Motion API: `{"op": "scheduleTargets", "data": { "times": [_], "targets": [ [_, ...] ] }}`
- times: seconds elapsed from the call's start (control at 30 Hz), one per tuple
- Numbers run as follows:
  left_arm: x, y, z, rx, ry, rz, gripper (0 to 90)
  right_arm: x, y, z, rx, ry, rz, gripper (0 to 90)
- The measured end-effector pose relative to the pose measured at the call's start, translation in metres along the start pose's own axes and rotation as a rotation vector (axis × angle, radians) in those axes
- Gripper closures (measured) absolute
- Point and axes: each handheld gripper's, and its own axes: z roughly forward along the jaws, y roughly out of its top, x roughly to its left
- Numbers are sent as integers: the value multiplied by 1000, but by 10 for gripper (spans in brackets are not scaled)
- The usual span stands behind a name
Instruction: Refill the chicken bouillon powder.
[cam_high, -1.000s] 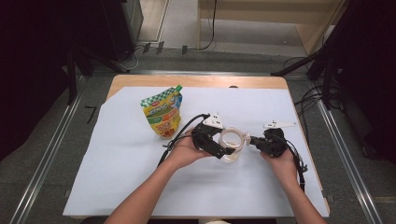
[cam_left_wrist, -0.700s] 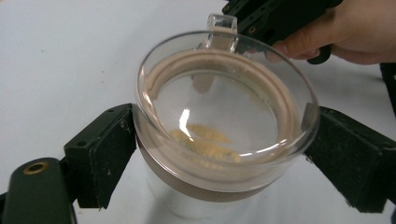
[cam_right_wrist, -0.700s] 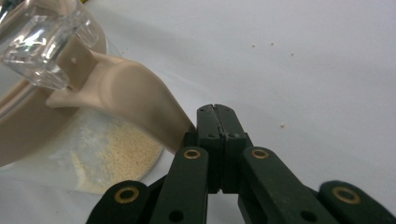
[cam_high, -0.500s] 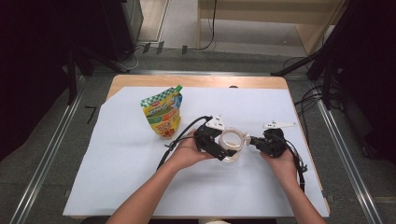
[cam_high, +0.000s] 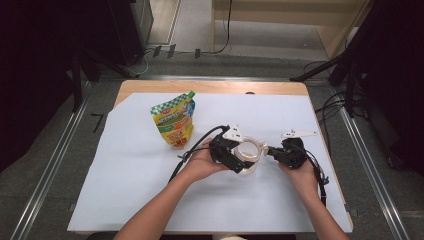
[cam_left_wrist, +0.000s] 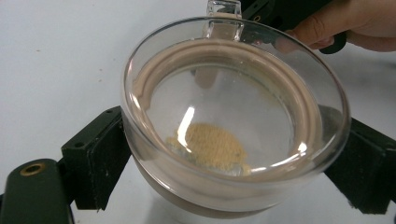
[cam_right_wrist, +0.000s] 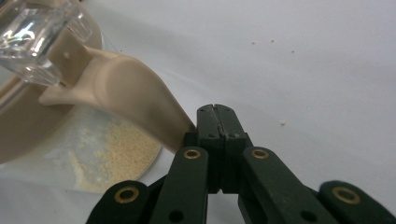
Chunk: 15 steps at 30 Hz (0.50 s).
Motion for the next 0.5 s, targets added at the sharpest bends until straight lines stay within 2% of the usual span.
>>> {"op": "scheduleTargets", "data": {
  "times": [0.13, 0.2, 0.5],
  "targets": [
    [-3, 1, -2, 2, 28, 38, 106, 0, 0, 1, 3, 6, -3, 900],
    [-3, 2, -2, 3, 29, 42, 106, 1, 0, 1, 5, 4, -5, 900],
    [-2, 3, -4, 10, 19, 15, 105, 1, 0, 1, 4, 12, -8, 900]
  ]
}}
